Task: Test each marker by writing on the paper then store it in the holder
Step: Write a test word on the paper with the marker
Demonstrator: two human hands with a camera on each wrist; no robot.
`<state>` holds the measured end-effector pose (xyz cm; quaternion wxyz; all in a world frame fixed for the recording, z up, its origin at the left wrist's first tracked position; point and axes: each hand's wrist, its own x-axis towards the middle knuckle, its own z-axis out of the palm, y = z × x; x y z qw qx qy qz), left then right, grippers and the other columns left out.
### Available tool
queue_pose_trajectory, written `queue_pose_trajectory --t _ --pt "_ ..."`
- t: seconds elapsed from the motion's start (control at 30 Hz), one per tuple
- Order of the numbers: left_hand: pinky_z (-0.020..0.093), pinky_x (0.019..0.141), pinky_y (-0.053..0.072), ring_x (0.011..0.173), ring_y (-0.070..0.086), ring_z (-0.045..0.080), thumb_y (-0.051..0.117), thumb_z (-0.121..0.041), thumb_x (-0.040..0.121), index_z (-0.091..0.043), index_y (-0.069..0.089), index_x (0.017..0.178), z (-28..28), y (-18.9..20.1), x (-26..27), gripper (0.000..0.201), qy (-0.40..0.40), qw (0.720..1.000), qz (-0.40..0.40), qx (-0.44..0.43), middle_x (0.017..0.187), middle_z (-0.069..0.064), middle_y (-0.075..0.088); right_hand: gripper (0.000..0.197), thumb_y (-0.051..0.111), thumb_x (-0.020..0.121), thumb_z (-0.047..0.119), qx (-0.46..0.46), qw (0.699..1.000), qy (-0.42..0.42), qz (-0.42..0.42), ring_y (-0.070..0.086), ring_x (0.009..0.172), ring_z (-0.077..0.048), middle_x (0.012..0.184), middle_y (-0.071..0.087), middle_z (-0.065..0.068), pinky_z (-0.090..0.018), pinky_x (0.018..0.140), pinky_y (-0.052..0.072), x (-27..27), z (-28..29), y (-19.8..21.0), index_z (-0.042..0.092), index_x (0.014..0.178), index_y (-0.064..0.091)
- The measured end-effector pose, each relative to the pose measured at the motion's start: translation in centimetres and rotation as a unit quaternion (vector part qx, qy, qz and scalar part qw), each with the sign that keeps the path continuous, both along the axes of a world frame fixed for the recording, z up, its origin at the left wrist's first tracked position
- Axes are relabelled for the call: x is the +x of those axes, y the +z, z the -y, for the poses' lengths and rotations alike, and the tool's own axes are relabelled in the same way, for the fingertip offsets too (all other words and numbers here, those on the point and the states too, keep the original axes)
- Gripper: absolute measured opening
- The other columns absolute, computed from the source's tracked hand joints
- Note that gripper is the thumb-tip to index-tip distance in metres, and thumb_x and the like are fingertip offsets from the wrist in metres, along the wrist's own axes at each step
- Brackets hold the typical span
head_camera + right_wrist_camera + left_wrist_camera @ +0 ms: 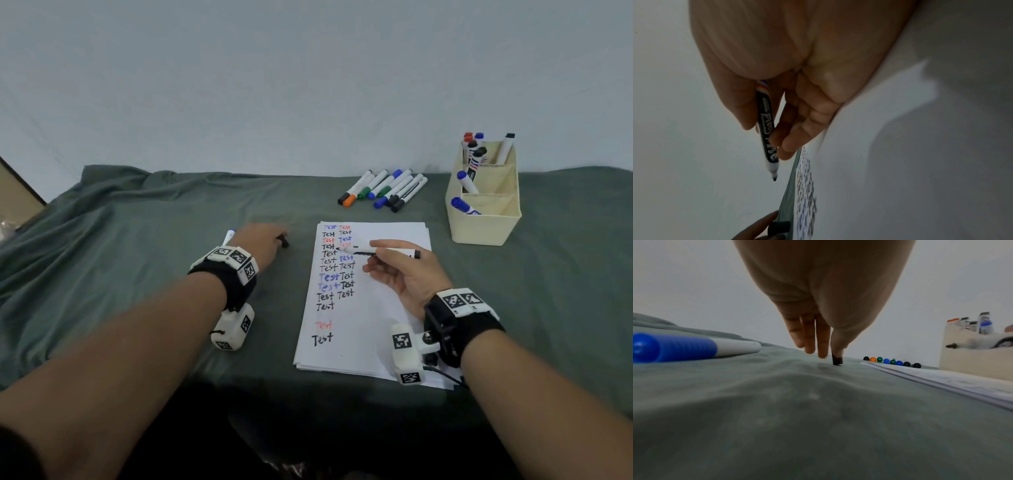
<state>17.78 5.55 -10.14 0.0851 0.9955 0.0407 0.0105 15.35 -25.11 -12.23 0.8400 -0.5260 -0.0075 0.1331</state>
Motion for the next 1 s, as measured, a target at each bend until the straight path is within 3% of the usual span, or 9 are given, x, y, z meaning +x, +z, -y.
queue_pose_trajectory --t 0.13,0.27,0.37,0.53,0.73,0.83,0.93,1.0 --pt "0.026 0.065 0.033 0.096 0.063 0.021 0.055 -0.029 0.094 -0.037 0.062 0.094 0.3 0.1 0.1 0.010 0.016 1.000 0.006 -0.020 0.096 -0.006 0.068 0.014 0.072 0.090 0.004 -0.004 1.000 0.009 0.005 0.074 0.082 -0.032 0.093 0.074 -0.024 -0.029 0.070 0.060 -0.1 0.0 0.0 0.008 0.102 0.079" --pt "0.029 0.075 0.041 0.097 0.061 0.019 0.060 -0.032 0.092 -0.034 0.063 0.103 1.4 0.9 -0.6 0.011 0.005 0.996 -0.003 -0.090 0.103 -0.005 0.068 0.017 0.072 0.090 0.005 0.000 1.000 0.018 0.011 0.074 0.081 -0.030 0.100 0.074 -0.025 -0.029 0.070 0.060 0.0 0.0 -0.1 0.010 0.105 0.079" --pt "0.033 0.078 0.049 0.089 0.064 0.014 0.062 -0.031 0.090 -0.039 0.058 0.102 2.6 1.6 -1.4 0.015 -0.003 0.984 0.004 -0.181 0.091 -0.010 0.072 0.019 0.073 0.090 0.006 0.001 0.999 0.026 0.019 0.074 0.081 -0.030 0.102 0.074 -0.024 -0.029 0.071 0.060 0.0 0.0 -0.1 0.012 0.107 0.079" --pt "0.029 0.072 0.046 0.070 0.061 -0.008 0.060 -0.024 0.094 -0.036 0.055 0.099 4.8 2.4 -2.0 0.014 -0.040 0.960 0.008 -0.279 0.079 -0.019 0.074 0.020 0.073 0.090 0.006 0.002 0.999 0.034 0.028 0.073 0.080 -0.029 0.103 0.074 -0.024 -0.030 0.073 0.060 -0.2 0.1 0.0 0.013 0.107 0.079" --pt "0.035 0.077 0.048 0.068 0.060 0.004 0.058 -0.022 0.097 -0.033 0.057 0.105 6.3 2.8 -2.2 0.013 -0.066 0.951 -0.006 -0.302 0.082 -0.017 0.075 0.020 0.072 0.090 0.006 0.001 0.999 0.038 0.036 0.073 0.080 -0.028 0.104 0.074 -0.024 -0.030 0.074 0.061 -0.2 0.2 0.1 0.013 0.107 0.079" --pt "0.036 0.082 0.048 0.082 0.067 0.009 0.058 -0.022 0.097 -0.032 0.059 0.105 6.3 3.0 -2.3 0.013 -0.072 0.953 -0.010 -0.295 0.083 -0.017 0.075 0.020 0.072 0.090 0.008 -0.001 0.998 0.043 0.041 0.073 0.080 -0.028 0.104 0.075 -0.023 -0.030 0.074 0.060 -0.2 0.2 0.0 0.015 0.108 0.079" --pt "0.039 0.087 0.048 0.091 0.067 0.024 0.060 -0.021 0.096 -0.029 0.062 0.106 6.5 3.0 -2.6 0.014 -0.076 0.953 -0.018 -0.294 0.087 -0.013 0.075 0.021 0.073 0.089 0.009 -0.002 0.998 0.041 0.044 0.073 0.079 -0.027 0.103 0.075 -0.022 -0.028 0.071 0.059 -0.1 0.1 -0.2 0.016 0.108 0.079" --pt "0.033 0.084 0.049 0.092 0.066 0.022 0.062 -0.020 0.095 -0.027 0.065 0.107 6.5 2.9 -2.6 0.014 -0.072 0.954 -0.004 -0.292 0.094 -0.012 0.073 0.021 0.074 0.089 0.010 -0.003 0.998 0.043 0.045 0.073 0.079 -0.027 0.103 0.075 -0.022 -0.028 0.071 0.059 -0.1 0.1 -0.2 0.016 0.109 0.079"
